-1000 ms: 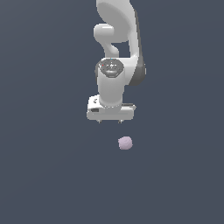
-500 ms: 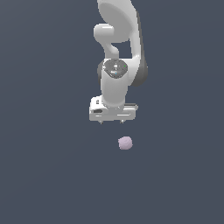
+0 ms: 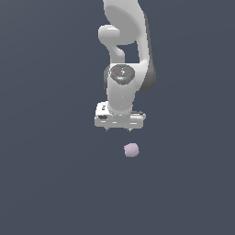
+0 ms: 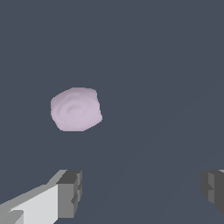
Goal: Pick up the object and move it to a goal position.
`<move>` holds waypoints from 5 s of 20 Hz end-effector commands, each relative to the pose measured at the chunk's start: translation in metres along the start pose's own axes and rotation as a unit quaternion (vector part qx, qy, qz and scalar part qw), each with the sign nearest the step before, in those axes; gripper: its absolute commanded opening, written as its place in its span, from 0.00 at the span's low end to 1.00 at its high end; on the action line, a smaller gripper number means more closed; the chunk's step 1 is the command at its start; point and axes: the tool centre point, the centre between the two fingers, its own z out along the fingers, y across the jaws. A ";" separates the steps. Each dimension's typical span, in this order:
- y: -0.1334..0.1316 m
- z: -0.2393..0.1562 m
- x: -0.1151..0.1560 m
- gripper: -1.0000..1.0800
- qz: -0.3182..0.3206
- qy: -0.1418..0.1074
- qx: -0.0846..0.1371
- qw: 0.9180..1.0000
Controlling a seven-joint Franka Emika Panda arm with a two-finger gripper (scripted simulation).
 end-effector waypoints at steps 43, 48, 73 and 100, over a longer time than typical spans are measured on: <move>-0.060 0.047 0.044 0.96 0.540 -0.003 0.018 0.841; -0.066 0.050 0.047 0.96 0.577 -0.003 0.019 0.816; -0.072 0.101 0.049 0.96 0.609 -0.003 0.019 0.793; -0.071 0.056 0.049 0.00 0.610 -0.003 0.020 0.792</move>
